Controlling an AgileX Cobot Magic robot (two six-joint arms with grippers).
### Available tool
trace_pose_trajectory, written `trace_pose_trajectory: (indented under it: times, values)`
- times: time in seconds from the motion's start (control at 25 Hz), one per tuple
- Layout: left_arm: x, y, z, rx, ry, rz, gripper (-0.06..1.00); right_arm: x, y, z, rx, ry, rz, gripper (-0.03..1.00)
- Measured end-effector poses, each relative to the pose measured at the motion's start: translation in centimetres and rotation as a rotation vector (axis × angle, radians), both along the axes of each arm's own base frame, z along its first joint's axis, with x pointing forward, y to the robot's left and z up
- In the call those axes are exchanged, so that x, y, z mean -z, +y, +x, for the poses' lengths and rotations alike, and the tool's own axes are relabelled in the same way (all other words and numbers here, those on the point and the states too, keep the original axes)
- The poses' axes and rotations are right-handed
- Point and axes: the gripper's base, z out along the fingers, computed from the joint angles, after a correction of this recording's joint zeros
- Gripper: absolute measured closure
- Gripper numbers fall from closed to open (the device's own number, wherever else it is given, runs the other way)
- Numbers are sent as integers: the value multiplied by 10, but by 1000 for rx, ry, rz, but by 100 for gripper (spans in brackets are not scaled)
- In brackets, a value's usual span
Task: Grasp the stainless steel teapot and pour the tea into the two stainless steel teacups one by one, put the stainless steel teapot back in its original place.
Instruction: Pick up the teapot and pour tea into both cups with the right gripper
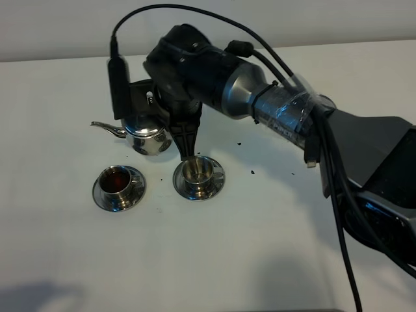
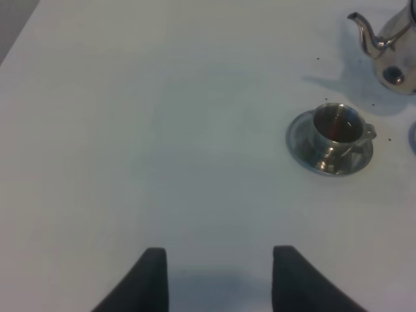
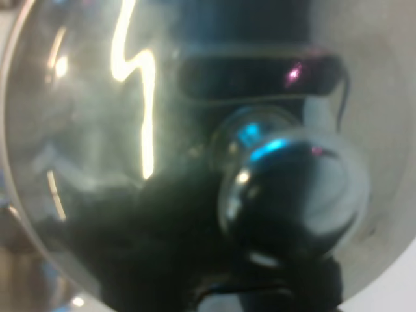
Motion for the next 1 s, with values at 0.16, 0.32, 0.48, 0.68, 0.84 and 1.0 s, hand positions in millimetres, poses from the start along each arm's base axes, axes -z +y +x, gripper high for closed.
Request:
trace_pose_trajectory:
  times: [0.16, 0.32, 0.48, 0.68, 0.84, 1.0]
  values:
    - [0, 0, 0, 0, 0, 0, 54, 9, 1, 0, 29, 63, 32, 79]
    - [0, 0, 0, 0, 0, 0, 54, 22, 2, 0, 35, 93, 18, 79]
    - [0, 0, 0, 0, 0, 0, 54, 20, 1, 1, 41, 98, 3, 79]
    - [0, 0, 0, 0, 0, 0, 54, -4, -2, 2, 45, 81, -21, 79]
    - [0, 0, 0, 1, 1, 2, 54, -23, -3, 4, 39, 39, -14, 79]
    - [0, 0, 0, 1, 0, 2, 54, -39, -7, 1, 40, 21, 4, 79]
